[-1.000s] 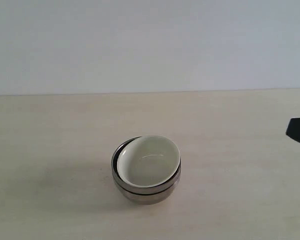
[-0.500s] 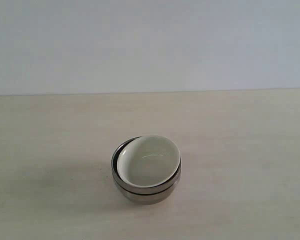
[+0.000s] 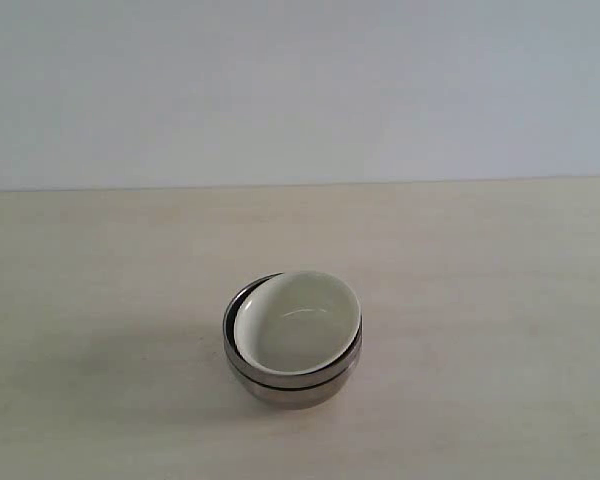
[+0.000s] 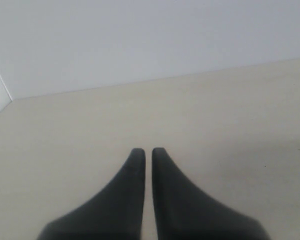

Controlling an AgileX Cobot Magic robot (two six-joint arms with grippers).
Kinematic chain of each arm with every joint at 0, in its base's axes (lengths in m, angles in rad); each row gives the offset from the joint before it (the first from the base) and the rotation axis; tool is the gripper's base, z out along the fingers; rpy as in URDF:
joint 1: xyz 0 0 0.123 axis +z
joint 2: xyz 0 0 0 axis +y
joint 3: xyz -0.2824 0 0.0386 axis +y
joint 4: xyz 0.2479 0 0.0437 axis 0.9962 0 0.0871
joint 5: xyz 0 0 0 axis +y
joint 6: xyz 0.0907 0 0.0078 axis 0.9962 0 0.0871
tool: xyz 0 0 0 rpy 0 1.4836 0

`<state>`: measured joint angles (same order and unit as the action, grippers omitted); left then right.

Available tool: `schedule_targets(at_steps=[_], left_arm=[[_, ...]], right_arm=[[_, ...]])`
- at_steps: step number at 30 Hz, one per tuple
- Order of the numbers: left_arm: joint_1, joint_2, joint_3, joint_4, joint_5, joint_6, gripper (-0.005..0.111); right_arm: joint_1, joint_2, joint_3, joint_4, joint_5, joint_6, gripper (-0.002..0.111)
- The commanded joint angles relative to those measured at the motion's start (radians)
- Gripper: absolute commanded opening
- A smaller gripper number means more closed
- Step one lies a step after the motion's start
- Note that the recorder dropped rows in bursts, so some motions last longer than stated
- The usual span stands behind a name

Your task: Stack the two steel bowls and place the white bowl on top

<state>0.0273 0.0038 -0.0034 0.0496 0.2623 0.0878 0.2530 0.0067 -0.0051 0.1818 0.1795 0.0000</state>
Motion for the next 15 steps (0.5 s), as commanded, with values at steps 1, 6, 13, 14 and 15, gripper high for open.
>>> schedule_targets(at_steps=[1,6,13,14,15], left_arm=[[0.003,-0.004,0.003,-0.008,-0.008,-0.01,0.004],[0.003,-0.004,0.003,-0.008,-0.008,-0.01,0.004],[0.003,-0.004,0.003,-0.008,-0.008,-0.01,0.004],[0.003,-0.004,0.003,-0.008,-0.008,-0.01,0.004],[0.003,-0.004,0.003,-0.008,-0.008,-0.01,0.004]], right_arm=[[-0.042,-0.007,0.005,-0.017,0.161,-0.097,0.0],[-0.042,-0.007,0.005,-0.015,0.167,-0.107,0.0],[-0.042,-0.007,0.005,-0.013,0.167,-0.107,0.0],[-0.042,-0.007,0.005,-0.013,0.167,-0.107,0.0],[-0.042,-0.007,0.005,-0.013,0.167,-0.107,0.0]])
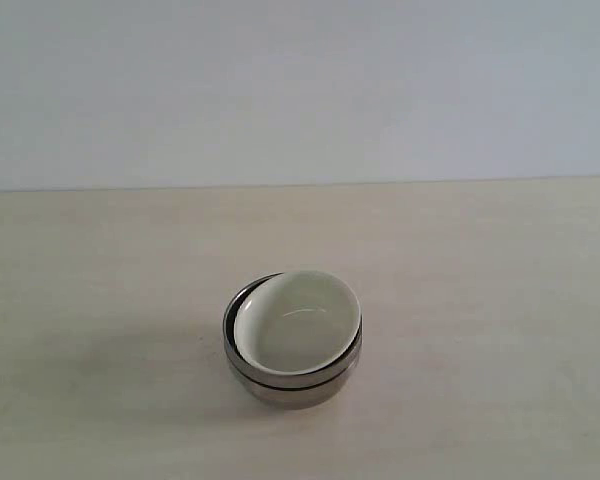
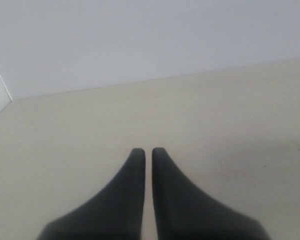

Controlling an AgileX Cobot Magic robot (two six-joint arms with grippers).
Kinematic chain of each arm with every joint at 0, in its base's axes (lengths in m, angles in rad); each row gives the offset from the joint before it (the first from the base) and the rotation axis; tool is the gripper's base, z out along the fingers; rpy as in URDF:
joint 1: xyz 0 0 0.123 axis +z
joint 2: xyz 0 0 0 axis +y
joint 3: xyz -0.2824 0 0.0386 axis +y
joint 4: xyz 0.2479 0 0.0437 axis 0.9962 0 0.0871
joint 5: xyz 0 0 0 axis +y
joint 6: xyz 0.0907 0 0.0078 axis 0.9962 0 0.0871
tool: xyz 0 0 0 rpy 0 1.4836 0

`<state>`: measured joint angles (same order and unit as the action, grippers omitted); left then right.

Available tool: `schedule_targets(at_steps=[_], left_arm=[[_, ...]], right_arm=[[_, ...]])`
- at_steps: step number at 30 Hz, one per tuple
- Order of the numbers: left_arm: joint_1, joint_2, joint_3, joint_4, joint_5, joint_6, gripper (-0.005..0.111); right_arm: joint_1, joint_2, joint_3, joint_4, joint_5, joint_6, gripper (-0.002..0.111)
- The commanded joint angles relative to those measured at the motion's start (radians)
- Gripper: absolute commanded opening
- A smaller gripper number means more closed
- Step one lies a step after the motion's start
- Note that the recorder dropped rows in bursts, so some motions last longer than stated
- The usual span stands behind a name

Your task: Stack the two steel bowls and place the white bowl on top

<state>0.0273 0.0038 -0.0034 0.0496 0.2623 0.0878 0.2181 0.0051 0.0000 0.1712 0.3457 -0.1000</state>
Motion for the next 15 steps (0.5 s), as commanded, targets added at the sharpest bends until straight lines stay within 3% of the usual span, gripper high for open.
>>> schedule_targets(at_steps=[1,15], left_arm=[[0.003,-0.004,0.003,-0.008,-0.008,-0.01,0.004],[0.003,-0.004,0.003,-0.008,-0.008,-0.01,0.004]], right_arm=[[-0.007,-0.005,0.0,-0.002,0.001,-0.007,0.0],[-0.007,-0.005,0.0,-0.003,-0.006,-0.007,0.0]])
